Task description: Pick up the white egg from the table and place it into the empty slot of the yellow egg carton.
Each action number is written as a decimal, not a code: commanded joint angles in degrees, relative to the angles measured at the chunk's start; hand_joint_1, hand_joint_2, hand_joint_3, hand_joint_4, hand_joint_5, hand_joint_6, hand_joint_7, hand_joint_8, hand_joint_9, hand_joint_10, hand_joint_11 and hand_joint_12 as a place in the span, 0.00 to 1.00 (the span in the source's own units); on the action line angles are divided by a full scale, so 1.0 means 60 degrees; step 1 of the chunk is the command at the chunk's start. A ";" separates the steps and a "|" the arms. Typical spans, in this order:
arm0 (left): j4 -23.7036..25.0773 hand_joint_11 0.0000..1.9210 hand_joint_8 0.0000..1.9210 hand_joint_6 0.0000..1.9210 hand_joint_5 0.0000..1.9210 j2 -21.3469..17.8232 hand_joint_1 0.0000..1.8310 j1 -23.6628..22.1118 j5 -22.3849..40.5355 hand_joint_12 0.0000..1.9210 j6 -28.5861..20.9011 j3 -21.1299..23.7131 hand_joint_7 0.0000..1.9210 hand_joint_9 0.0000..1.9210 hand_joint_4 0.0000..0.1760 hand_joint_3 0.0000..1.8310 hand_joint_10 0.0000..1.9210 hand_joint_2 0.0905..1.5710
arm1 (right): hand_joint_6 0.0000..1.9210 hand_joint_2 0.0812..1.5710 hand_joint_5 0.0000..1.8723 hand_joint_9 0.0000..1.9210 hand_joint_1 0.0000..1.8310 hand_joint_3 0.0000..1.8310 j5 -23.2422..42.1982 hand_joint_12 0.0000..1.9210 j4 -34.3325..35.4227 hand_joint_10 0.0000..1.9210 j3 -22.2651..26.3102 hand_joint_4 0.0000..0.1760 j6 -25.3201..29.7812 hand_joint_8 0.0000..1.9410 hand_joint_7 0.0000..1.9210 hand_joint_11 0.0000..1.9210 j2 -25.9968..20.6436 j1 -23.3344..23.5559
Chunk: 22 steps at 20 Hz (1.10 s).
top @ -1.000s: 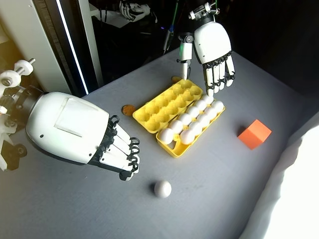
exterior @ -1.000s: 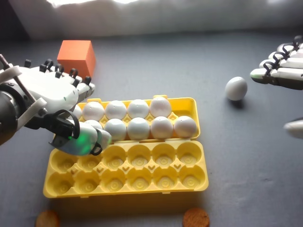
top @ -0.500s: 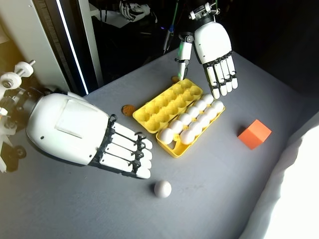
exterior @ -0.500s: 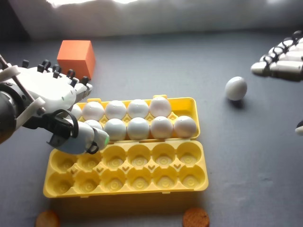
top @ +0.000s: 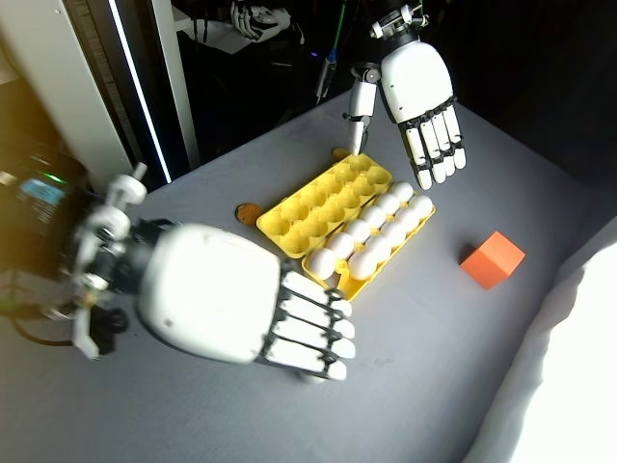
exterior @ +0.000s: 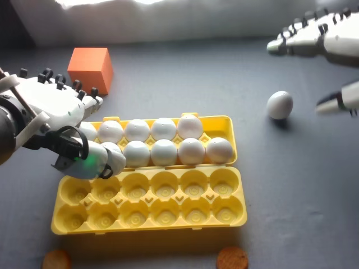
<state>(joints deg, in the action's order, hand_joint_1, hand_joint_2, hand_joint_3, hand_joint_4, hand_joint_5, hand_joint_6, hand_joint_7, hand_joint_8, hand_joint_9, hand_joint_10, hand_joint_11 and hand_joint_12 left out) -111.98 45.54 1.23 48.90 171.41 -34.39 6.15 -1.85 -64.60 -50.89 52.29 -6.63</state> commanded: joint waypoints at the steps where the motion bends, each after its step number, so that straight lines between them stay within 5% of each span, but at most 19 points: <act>1: 0.0523 0.00 0.01 0.00 0.01 -0.0106 0.00 -0.0117 0.0387 0.00 0.0042 -0.0018 0.02 0.01 0.00 0.00 0.00 0.73 | 0.00 0.66 0.08 0.01 0.62 0.00 0.0877 0.07 0.0215 0.00 -0.0205 0.00 0.0034 0.00 0.03 0.00 0.0031 0.0132; 5: 0.0420 0.00 0.00 0.00 0.00 0.0015 0.00 -0.0306 0.0636 0.00 0.0039 -0.0077 0.02 0.01 0.00 0.00 0.00 0.74 | 0.00 0.68 0.08 0.01 0.60 0.01 0.0528 0.13 0.0758 0.00 -0.1065 0.00 0.0031 0.00 0.04 0.00 0.0894 0.0100; 8: 0.0293 0.00 0.00 0.00 0.00 0.0052 0.00 -0.0356 0.0709 0.00 0.0039 -0.0063 0.00 0.00 0.00 0.00 0.00 0.74 | 0.01 0.66 0.12 0.08 0.63 0.00 0.0095 0.35 0.1163 0.02 -0.1555 0.00 0.0030 0.01 0.11 0.00 0.1405 -0.0034; 10: 0.0331 0.00 0.01 0.01 0.01 0.0102 0.00 -0.0379 0.0704 0.00 0.0040 -0.0097 0.02 0.01 0.00 0.00 0.00 0.74 | 0.00 0.65 0.12 0.08 0.64 0.00 0.0139 0.32 0.1320 0.01 -0.1883 0.00 0.0029 0.00 0.10 0.00 0.1637 -0.0184; 13: 0.0335 0.00 0.00 0.00 0.00 0.0105 0.00 -0.0392 0.0649 0.00 0.0041 -0.0089 0.00 0.00 0.00 0.00 0.00 0.75 | 0.00 0.65 0.12 0.07 0.66 0.00 0.0169 0.10 0.1537 0.00 -0.2328 0.00 0.0028 0.00 0.10 0.00 0.1967 -0.0296; 17: 0.0369 0.00 0.00 0.00 0.00 0.0107 0.00 -0.0381 0.0614 0.00 0.0044 -0.0013 0.01 0.00 0.00 0.00 0.00 0.74 | 0.01 0.66 0.14 0.08 0.66 0.00 0.0349 0.26 0.1675 0.01 -0.2788 0.00 0.0029 0.00 0.10 0.00 0.2428 -0.0623; 20: 0.0363 0.00 0.00 0.00 0.00 0.0107 0.00 -0.0379 0.0695 0.00 0.0044 -0.0031 0.00 0.00 0.00 0.00 0.00 0.74 | 0.00 0.66 0.12 0.08 0.68 0.00 0.0350 0.28 0.1846 0.01 -0.2964 0.00 0.0029 0.00 0.09 0.00 0.2666 -0.0941; 22: 0.0395 0.00 0.01 0.00 0.01 0.0107 0.00 -0.0379 0.0717 0.00 0.0043 -0.0076 0.02 0.00 0.00 0.00 0.00 0.74 | 0.01 0.67 0.12 0.05 0.67 0.00 0.0375 0.14 0.1903 0.00 -0.3043 0.00 0.0028 0.00 0.08 0.00 0.2780 -0.1076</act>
<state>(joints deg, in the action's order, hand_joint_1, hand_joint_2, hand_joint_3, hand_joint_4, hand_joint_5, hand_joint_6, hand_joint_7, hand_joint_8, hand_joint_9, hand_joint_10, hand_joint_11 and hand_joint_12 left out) -113.60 46.74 -0.47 52.56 171.39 -34.83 2.52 9.39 -82.56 -50.92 69.78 -13.52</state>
